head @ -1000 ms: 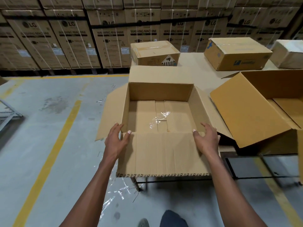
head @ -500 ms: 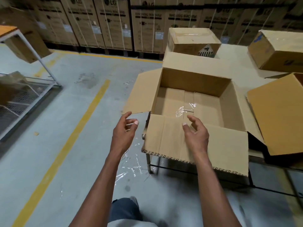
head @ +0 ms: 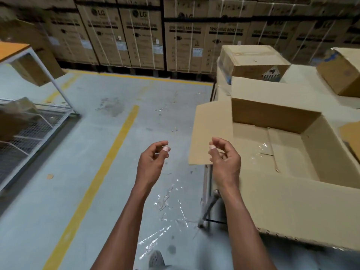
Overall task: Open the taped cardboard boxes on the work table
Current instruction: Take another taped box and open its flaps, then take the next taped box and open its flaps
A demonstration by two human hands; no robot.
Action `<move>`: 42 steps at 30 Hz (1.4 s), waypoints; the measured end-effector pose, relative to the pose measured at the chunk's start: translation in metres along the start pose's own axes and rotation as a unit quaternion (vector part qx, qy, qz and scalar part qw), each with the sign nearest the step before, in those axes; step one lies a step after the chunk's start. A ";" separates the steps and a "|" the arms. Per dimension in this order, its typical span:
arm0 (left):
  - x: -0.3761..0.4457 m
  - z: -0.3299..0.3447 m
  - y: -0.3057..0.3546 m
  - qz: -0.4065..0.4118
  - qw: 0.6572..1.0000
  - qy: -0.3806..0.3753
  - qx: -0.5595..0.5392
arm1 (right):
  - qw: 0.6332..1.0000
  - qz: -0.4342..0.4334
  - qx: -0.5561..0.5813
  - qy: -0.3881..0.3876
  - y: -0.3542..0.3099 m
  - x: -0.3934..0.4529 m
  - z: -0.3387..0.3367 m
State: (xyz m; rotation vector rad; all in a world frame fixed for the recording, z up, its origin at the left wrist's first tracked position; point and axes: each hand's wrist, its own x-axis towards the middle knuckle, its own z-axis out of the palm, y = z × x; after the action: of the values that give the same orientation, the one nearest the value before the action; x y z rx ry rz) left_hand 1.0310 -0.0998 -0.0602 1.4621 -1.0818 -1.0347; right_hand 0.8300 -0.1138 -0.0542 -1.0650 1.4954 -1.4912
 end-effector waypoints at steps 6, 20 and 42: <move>0.077 -0.060 0.008 -0.014 0.999 -0.041 0.009 | 0.998 0.041 0.044 -0.002 0.005 0.007 0.083; 0.317 -0.071 -0.002 -0.048 0.983 -0.173 -0.033 | 0.985 0.114 0.052 0.116 0.041 0.183 0.234; 0.745 0.047 0.047 -0.044 0.948 -0.316 -0.015 | 0.968 0.155 0.007 0.198 0.039 0.535 0.358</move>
State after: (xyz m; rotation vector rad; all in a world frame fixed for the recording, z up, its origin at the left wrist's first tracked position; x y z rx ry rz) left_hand 1.1537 -0.8378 -0.0716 1.1811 -1.4399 -1.6410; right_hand 0.9657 -0.7436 -0.0816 -0.5044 1.8237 -1.5408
